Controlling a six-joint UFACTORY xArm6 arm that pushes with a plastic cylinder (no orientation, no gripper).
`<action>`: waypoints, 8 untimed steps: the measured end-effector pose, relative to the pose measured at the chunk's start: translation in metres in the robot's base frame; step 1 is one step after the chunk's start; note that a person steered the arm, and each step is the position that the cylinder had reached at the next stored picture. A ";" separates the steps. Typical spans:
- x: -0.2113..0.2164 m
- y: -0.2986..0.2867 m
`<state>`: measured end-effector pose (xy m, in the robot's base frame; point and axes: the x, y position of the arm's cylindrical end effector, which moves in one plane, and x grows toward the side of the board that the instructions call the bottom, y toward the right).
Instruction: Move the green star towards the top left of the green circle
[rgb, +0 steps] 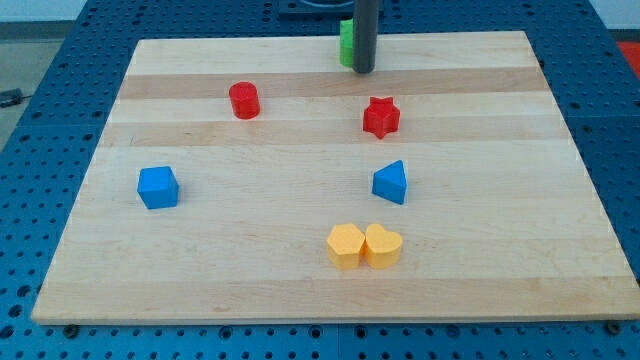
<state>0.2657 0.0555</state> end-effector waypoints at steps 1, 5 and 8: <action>0.004 0.057; -0.059 0.061; -0.072 -0.021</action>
<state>0.1936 0.0347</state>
